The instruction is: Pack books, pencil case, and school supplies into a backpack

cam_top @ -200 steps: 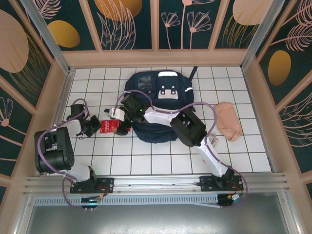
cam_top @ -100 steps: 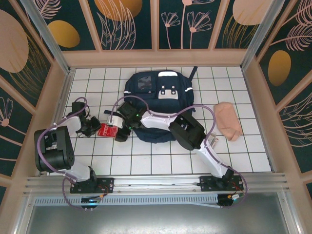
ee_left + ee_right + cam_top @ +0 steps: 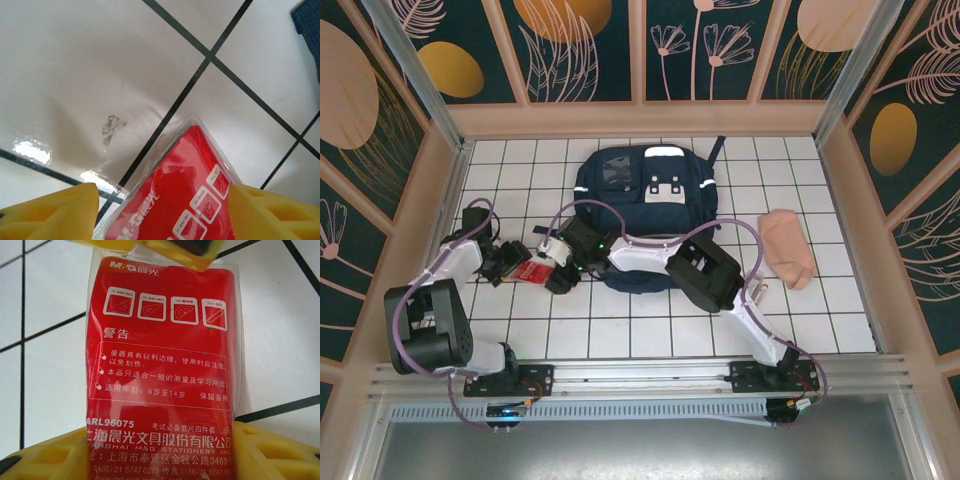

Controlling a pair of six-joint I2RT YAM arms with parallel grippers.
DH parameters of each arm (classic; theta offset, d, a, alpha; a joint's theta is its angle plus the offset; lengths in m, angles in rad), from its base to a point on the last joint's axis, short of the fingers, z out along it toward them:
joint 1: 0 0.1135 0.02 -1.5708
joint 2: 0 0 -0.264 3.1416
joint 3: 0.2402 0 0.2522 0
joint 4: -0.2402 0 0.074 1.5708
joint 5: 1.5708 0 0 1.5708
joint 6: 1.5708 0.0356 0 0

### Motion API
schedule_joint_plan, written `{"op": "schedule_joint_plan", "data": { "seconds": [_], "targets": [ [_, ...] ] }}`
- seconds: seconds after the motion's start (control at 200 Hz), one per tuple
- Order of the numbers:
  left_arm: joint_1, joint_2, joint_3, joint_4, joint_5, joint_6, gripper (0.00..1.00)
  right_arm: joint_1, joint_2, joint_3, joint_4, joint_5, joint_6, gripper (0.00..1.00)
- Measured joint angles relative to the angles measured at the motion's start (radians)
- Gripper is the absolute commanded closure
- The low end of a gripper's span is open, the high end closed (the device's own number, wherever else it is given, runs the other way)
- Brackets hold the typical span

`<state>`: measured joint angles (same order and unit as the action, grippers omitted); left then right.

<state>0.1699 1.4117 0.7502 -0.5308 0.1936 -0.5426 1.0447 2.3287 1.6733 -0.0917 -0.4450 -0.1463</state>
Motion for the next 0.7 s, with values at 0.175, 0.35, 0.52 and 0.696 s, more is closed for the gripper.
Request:
{"op": "schedule_joint_plan", "data": {
  "seconds": [0.175,0.35,0.52,0.696],
  "targets": [
    [0.0,0.004,-0.039,0.004,0.032,-0.034,0.31,-0.03,0.0,-0.013,0.014,-0.114,0.052,0.58],
    [0.0,0.019,-0.061,0.028,0.062,-0.084,0.36,-0.043,0.0,-0.016,0.012,-0.182,0.097,0.6],
    [0.002,0.018,-0.073,0.052,0.076,-0.128,0.86,-0.041,0.0,-0.019,0.005,-0.228,0.108,0.53],
    [-0.003,0.012,-0.059,0.059,0.124,-0.151,1.0,-0.039,-0.076,-0.15,0.094,-0.197,0.091,0.21]
  ]
}}
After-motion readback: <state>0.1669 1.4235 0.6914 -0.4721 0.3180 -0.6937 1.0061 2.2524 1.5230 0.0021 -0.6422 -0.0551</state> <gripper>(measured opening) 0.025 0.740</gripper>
